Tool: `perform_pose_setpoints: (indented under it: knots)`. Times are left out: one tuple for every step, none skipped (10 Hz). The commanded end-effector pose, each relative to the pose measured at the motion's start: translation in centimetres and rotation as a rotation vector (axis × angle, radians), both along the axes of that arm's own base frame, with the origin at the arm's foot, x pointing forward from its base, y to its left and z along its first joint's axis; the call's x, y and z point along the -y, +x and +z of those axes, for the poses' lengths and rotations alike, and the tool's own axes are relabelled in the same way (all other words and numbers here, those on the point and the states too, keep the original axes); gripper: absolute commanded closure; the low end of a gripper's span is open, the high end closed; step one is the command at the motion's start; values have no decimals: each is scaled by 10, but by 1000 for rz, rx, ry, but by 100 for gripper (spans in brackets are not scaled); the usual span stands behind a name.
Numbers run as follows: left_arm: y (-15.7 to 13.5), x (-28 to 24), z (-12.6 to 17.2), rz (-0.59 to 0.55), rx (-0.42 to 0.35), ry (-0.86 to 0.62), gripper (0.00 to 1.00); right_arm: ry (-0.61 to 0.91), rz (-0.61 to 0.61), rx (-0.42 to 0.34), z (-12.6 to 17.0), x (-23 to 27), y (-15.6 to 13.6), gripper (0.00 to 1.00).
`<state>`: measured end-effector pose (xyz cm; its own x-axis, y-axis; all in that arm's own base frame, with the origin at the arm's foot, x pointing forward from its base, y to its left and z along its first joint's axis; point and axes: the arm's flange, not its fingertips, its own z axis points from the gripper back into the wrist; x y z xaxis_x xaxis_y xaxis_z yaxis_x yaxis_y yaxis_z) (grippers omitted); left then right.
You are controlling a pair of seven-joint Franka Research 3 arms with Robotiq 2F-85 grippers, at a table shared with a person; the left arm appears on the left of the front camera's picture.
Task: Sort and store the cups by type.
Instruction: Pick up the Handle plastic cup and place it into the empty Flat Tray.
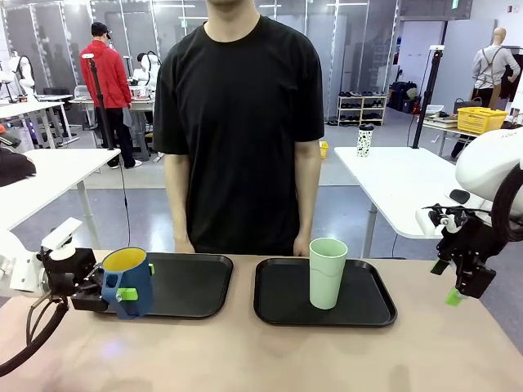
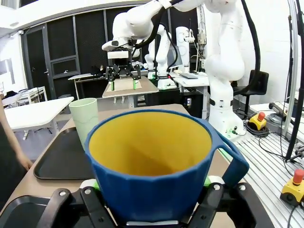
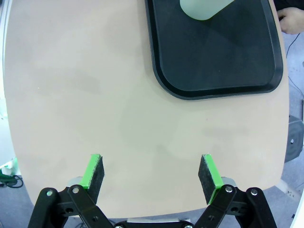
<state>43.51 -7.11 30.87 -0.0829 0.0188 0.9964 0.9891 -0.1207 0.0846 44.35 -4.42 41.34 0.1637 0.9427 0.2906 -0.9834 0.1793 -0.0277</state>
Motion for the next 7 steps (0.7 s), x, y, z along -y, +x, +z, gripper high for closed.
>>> perform_pose_setpoints:
  knots:
    - [1, 0, 1, 16, 3, -3, 58, -8, 4, 2, 0, 1, 0, 0]
    - [1, 0, 1, 16, 3, -3, 58, -8, 4, 2, 0, 1, 0, 0]
    - [1, 0, 1, 16, 3, -3, 58, -8, 4, 2, 0, 1, 0, 0]
    - [0, 0, 0, 0, 0, 0, 26, -8, 4, 2, 0, 1, 0, 0]
    - [25, -6, -3, 49, -5, 7, 26, -8, 4, 2, 0, 1, 0, 0]
    - [49, -12, -1, 60, 0, 5, 26, -8, 4, 2, 0, 1, 0, 0]
    - [70, -13, 0, 68, 5, 13, 26, -8, 4, 2, 0, 1, 0, 0]
